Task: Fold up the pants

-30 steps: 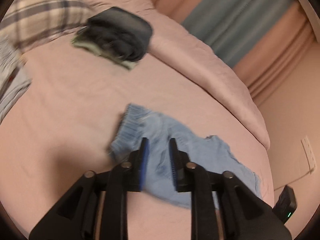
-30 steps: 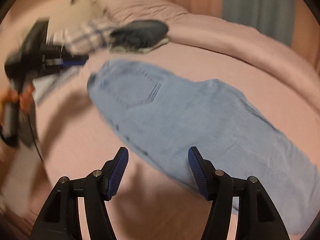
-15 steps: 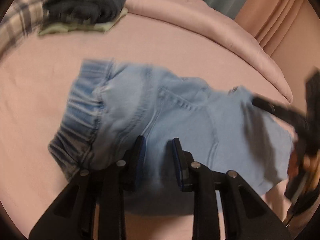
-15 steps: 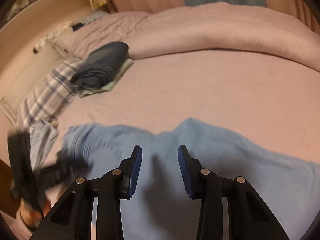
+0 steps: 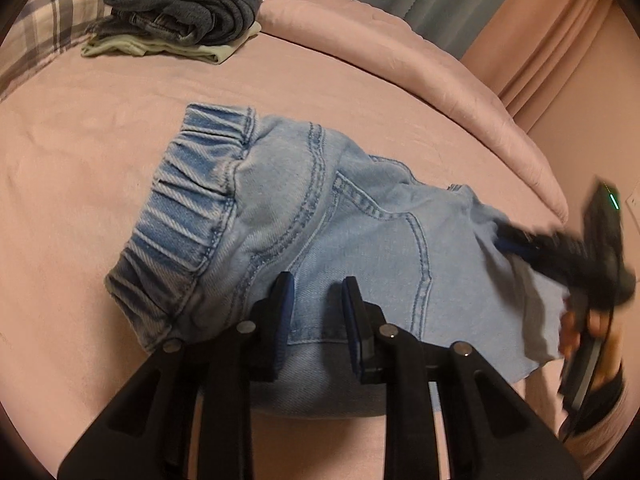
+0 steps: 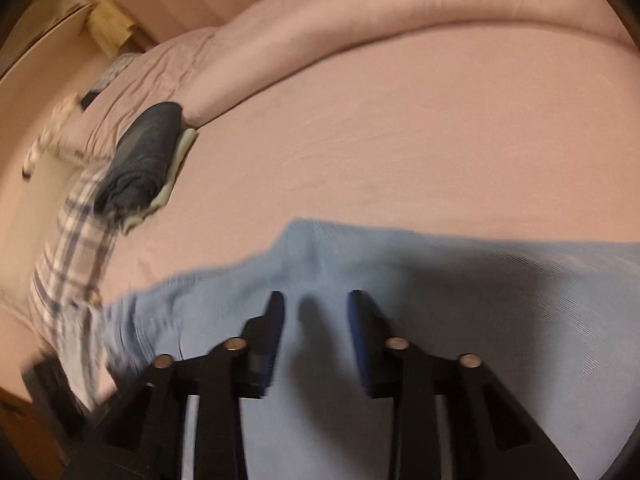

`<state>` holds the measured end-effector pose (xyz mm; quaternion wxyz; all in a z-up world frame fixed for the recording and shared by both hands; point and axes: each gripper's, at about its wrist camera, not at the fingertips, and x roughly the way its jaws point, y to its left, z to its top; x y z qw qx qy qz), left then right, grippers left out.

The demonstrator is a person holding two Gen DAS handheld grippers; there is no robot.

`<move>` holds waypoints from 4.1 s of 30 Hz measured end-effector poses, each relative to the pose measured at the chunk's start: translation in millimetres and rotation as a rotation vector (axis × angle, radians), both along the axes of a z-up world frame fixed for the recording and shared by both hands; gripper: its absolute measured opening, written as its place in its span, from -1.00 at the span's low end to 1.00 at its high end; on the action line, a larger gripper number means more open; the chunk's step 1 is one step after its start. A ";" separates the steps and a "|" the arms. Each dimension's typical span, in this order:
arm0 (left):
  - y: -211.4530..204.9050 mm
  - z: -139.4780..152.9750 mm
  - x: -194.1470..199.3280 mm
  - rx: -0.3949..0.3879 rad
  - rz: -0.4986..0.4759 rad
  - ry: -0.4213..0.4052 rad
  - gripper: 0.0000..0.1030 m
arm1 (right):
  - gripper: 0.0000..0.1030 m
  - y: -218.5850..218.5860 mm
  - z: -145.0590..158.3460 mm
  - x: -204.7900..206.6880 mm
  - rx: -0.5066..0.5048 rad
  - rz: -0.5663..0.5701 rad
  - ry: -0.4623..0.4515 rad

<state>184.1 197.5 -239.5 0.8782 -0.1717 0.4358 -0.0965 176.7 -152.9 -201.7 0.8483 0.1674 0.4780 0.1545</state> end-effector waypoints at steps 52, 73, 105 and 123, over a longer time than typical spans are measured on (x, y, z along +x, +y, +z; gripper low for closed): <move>-243.0 16.0 14.6 0.028 -0.339 0.121 0.35 | -0.85 -306.8 75.6 -171.9 0.010 -0.551 -0.412; -248.0 10.8 10.8 0.070 -0.355 0.118 0.42 | -0.04 -328.7 22.4 -171.0 -0.027 -0.690 -0.254; -269.3 2.4 11.9 -0.241 -0.382 0.218 0.58 | -0.45 -345.1 -30.4 -176.1 0.154 -0.742 -0.103; -249.8 34.1 21.7 -0.629 -0.379 0.202 0.83 | -0.65 -154.3 48.9 -148.6 -0.150 -0.203 -0.457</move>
